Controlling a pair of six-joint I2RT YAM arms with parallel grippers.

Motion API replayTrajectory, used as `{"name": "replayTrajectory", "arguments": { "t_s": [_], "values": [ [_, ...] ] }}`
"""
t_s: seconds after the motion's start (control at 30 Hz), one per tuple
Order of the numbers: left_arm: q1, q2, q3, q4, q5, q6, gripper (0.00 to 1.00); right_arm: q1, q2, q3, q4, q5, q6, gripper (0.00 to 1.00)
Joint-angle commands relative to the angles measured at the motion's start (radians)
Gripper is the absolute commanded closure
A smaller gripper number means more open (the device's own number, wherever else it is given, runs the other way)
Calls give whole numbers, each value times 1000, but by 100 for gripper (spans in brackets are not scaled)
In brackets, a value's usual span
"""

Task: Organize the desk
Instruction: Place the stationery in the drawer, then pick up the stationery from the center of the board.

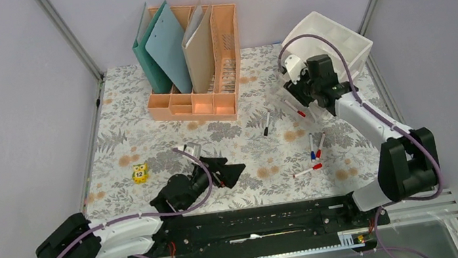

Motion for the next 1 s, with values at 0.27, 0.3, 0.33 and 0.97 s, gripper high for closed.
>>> {"name": "replayTrajectory", "arguments": {
  "t_s": [0.27, 0.3, 0.33, 0.97],
  "values": [
    [3, 131, 176, -56, 92, 51, 1, 7, -351, -19, -6, -30, 24, 42],
    [3, 148, 204, -84, 94, 57, 1, 4, -383, -56, -6, -30, 24, 42],
    [4, 169, 236, -115, 93, 66, 1, 1, -413, -91, -133, -30, 24, 42],
    [-9, 734, 914, -680, -119, 190, 1, -79, -521, -181, -207, -513, 159, 27]
  ]
}}
